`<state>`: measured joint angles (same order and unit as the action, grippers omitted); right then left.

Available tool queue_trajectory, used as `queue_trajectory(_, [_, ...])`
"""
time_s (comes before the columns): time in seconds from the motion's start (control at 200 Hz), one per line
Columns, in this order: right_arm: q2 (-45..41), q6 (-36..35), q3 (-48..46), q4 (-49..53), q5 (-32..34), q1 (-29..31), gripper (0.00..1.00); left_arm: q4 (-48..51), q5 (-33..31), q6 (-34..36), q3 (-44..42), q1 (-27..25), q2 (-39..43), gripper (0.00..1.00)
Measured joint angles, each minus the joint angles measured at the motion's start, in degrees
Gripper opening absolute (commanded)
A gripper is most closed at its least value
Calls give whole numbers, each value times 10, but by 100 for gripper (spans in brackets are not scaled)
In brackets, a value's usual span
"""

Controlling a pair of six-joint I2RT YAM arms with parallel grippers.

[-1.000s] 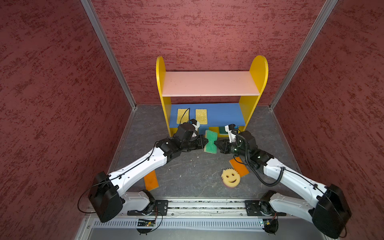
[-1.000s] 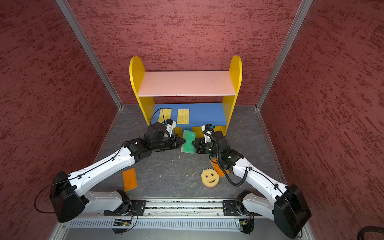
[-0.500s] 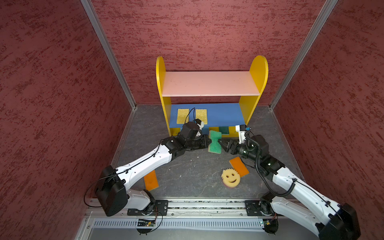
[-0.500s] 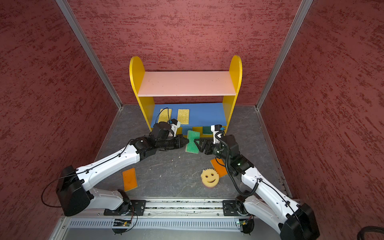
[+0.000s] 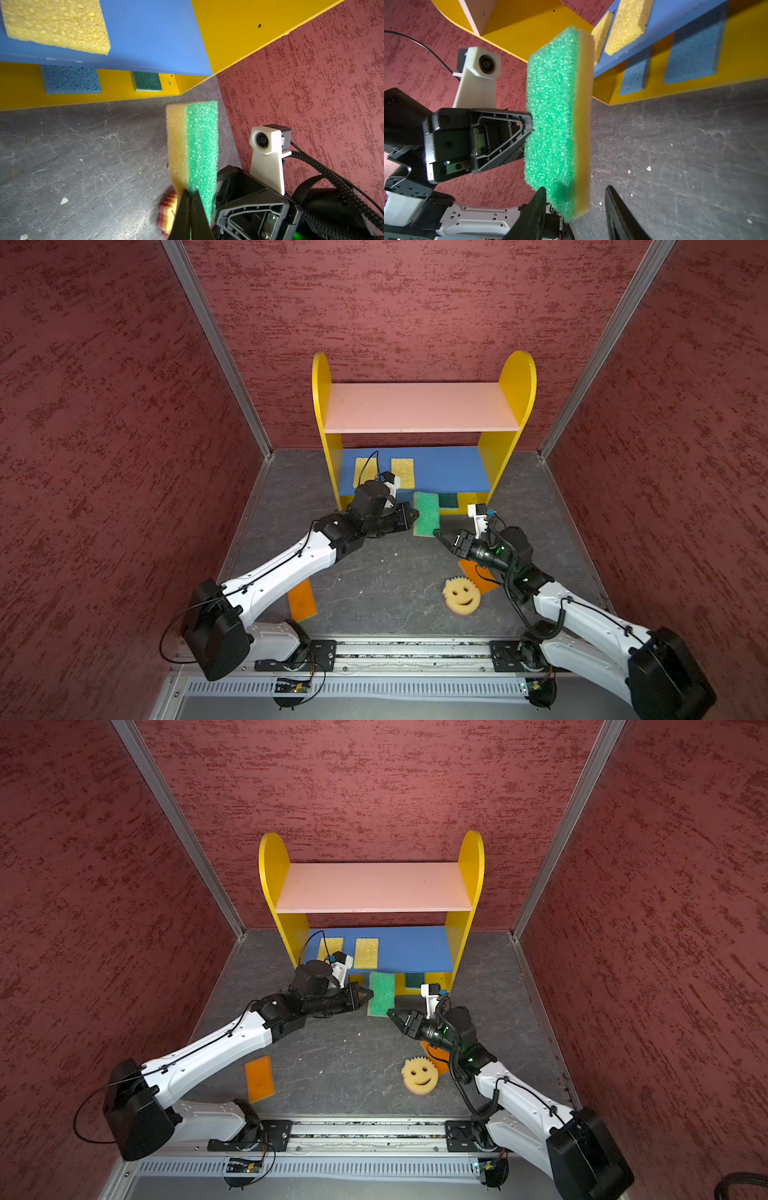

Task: Place and organize the cleaning sponges onto the shelf
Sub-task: 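Carry the green sponge toward the shelf with the right gripper while left gripper approaches, then lower the green sponge onto the blue shelf floor with the right gripper while left withdraws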

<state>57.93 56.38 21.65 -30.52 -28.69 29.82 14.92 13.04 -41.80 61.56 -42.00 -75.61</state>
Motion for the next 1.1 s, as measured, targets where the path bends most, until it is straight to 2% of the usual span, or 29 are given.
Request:
queue_trajectory(0.11, [12, 12, 0, -26, -7, 0, 32, -6, 0, -3, -5, 2, 0, 3])
queue_trajectory(0.356, [47, 30, 0, -53, -10, 0, 0, -9, 1, -9, -7, 7, 0, 4])
queue_trajectory(0.476, [61, 33, 5, -56, -11, 0, 0, -9, 2, -11, -8, 10, 0, 9])
queue_trajectory(0.541, [63, 31, 13, -49, -11, 0, 0, -10, 1, -12, -8, 12, 0, 18])
queue_trajectory(0.691, [61, -3, 59, 23, -7, -3, 0, -16, 2, -14, -16, 21, 12, 75])
queue_trajectory(0.746, [57, -29, 91, 76, -2, -7, 0, -15, 1, -14, -23, 25, 22, 88])
queue_trajectory(0.832, [51, -78, 152, 166, 19, -22, 0, -4, -1, -10, -29, 35, 44, 96])
queue_trajectory(0.852, [51, -90, 168, 188, 24, -26, 0, -2, -2, -12, -31, 39, 50, 100])
queue_trajectory(1.097, [87, -231, 319, 392, 77, -86, 0, 31, -23, -8, -54, 92, 146, 100])
